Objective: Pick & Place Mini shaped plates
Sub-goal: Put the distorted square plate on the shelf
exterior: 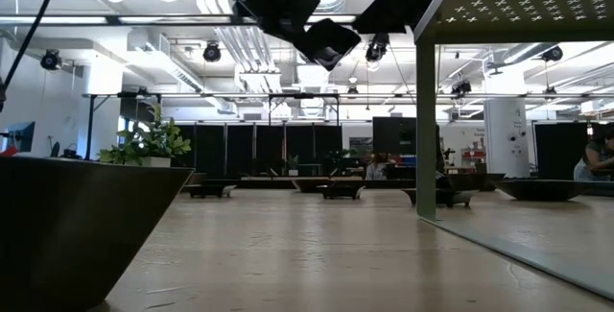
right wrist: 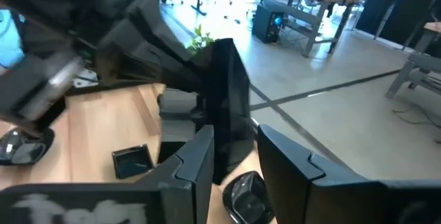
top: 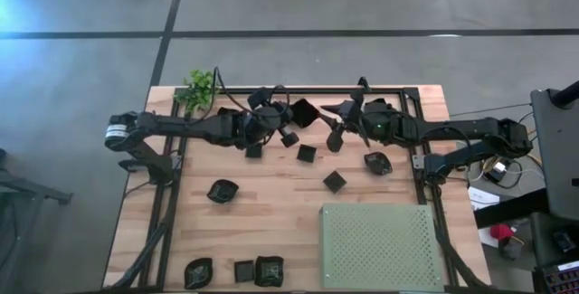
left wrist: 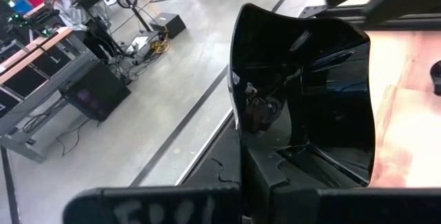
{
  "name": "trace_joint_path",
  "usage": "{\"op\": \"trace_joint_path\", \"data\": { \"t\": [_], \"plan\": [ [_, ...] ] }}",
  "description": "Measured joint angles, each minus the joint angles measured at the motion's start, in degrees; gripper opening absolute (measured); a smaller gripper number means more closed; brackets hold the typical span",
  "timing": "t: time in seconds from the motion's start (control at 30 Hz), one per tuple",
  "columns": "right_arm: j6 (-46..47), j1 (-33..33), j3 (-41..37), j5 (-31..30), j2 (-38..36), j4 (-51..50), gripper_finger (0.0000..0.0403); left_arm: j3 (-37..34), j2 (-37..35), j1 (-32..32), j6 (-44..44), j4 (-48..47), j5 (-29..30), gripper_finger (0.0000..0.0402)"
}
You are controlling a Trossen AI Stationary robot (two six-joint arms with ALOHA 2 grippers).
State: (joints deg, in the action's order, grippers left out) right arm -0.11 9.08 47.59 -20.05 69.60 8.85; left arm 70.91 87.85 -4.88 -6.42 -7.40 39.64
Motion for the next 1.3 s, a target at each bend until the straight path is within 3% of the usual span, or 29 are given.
{"op": "trace_joint_path", "data": {
  "t": [0.57,1.0,1.3],
  "plan": [
    [0.1,0.1,0.0,-0.5,-0.1,0.0,0.0081,0.0,0.0,1.4,0.1,3.8,0.0,0.0000],
    [-1.3,0.1,0.0,-0.9,-0.1,0.0,0.0012,0.0,0.0,1.4,0.3,3.9,0.1,0.0000],
    [-1.4,0.1,0.0,-0.9,-0.1,0.0,0.0009,0.0,0.0,1.4,0.7,4.0,0.1,0.0004]
  ]
}}
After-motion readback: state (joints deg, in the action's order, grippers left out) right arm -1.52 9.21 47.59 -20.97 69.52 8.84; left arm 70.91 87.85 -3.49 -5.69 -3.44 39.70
